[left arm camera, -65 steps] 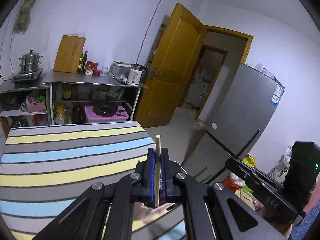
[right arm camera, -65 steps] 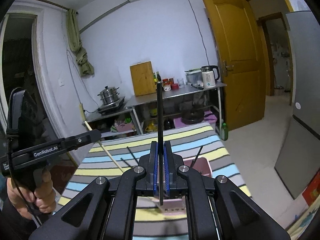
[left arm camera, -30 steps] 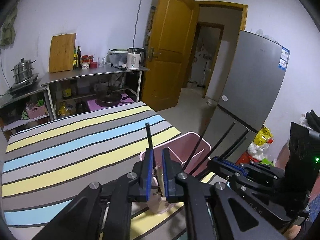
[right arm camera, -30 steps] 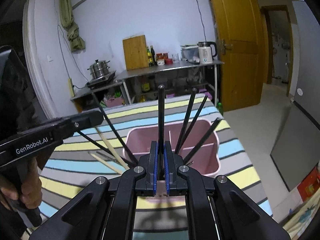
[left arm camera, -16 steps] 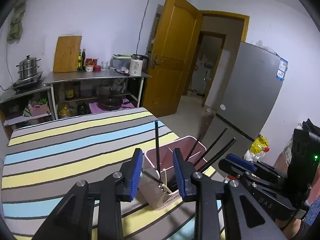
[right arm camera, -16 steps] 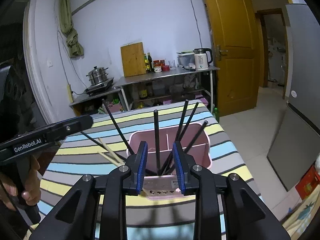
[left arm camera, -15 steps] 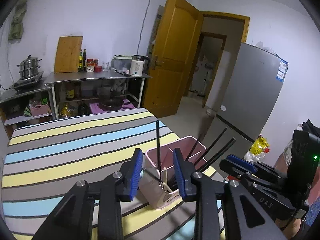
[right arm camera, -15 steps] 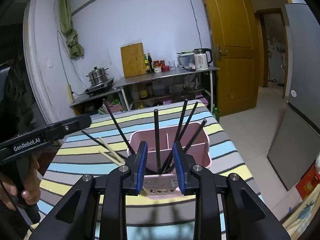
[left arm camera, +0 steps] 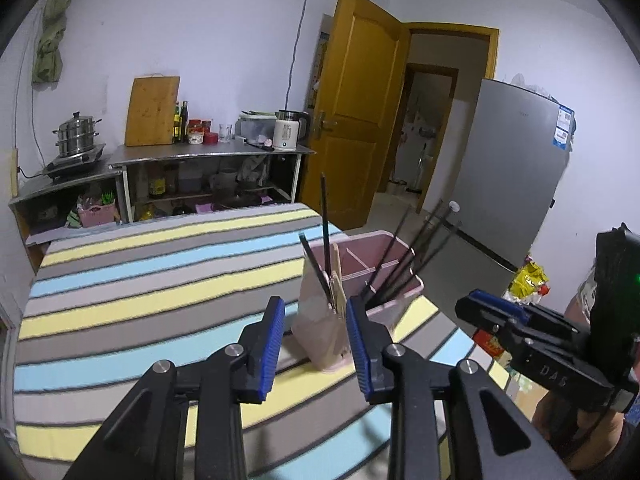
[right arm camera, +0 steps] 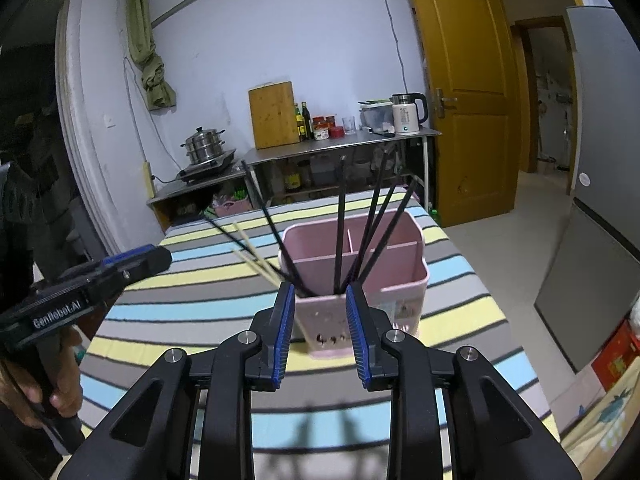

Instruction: Organize utensils

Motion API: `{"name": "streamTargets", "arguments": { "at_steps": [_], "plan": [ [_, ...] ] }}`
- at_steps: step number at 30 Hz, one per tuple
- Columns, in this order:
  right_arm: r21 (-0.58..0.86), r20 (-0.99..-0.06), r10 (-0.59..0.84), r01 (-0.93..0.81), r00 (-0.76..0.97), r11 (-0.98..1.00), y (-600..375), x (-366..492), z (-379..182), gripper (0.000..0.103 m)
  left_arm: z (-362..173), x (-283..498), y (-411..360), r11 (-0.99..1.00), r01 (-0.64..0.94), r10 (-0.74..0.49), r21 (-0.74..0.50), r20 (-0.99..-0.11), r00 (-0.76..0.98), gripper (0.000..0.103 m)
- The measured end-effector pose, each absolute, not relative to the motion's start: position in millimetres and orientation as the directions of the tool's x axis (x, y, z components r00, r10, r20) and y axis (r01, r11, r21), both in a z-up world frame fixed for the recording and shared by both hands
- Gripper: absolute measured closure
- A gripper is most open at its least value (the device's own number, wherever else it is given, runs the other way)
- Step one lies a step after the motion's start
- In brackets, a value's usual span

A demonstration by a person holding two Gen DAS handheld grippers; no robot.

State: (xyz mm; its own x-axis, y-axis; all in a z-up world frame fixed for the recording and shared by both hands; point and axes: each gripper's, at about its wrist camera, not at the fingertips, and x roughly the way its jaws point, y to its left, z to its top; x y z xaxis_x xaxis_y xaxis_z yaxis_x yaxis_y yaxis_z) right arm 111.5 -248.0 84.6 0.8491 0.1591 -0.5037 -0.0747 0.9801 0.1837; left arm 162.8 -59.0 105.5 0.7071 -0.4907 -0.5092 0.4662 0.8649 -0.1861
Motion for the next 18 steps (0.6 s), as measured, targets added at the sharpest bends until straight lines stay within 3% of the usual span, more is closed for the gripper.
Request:
{"name": "streamTargets", "arguments": {
  "at_steps": [18],
  "plan": [
    [0.140,-0.514,0.115,-0.049,0.850,0.989,-239,63,59,0.075,57,105,-57,0.883,0.439,-0.456,-0.164,-0.517,0.724,0.072]
  ]
}}
